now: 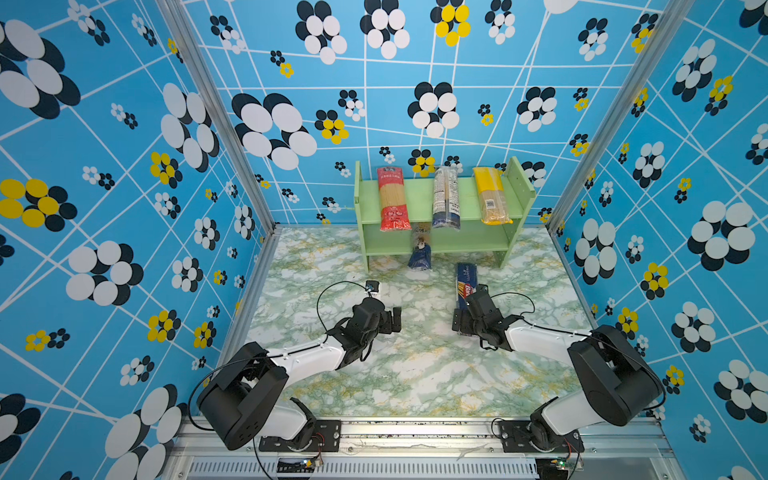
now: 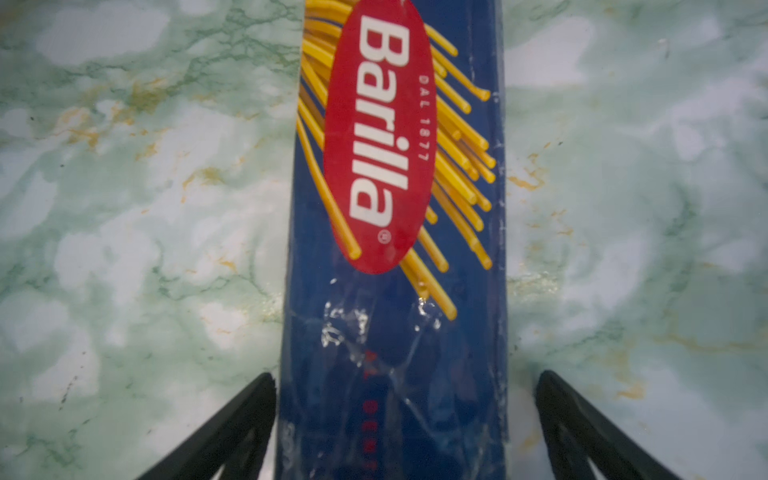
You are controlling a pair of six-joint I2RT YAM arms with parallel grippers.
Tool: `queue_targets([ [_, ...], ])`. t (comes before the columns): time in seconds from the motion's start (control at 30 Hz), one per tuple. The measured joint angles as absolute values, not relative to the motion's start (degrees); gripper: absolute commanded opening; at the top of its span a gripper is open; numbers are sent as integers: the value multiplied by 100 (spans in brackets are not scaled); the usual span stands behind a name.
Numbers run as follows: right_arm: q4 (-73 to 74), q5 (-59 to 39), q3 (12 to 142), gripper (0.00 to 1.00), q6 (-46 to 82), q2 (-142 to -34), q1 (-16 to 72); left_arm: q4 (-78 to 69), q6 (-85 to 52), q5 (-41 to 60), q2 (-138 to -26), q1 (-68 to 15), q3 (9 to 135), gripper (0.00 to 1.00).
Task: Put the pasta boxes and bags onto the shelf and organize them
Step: 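Lower the right gripper onto the Barilla box and close on it, then lift the Barilla box upright with the right gripper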
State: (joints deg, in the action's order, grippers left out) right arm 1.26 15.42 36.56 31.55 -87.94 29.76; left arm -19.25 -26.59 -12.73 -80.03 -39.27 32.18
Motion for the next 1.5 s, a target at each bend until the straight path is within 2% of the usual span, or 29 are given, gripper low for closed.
queue_targets([
  [0.1,292,1557,3629,99,3186,-8831,2993,-1881,-2659,-1243,-7887,-3900,3194,99],
  [0.27,458,1653,3618,91,3197,-8921,3048,-1774,-2657,-1243,-7590,-3868,3111,99],
  [0.67,666,2294,3607,88,3190,-9159,3409,-1734,-2657,-1240,-7478,-3787,3037,99],
  [0.97,773,2477,3527,77,3194,-9172,3424,-1715,-2659,-1243,-7478,-3787,3037,99],
  [1.1,773,2502,3522,67,3194,-9174,3424,-1710,-2657,-1243,-7478,-3782,3037,99],
  [1.5,864,2502,3479,51,3216,-9161,3424,-1710,-2659,-1243,-7478,-3771,3037,99],
])
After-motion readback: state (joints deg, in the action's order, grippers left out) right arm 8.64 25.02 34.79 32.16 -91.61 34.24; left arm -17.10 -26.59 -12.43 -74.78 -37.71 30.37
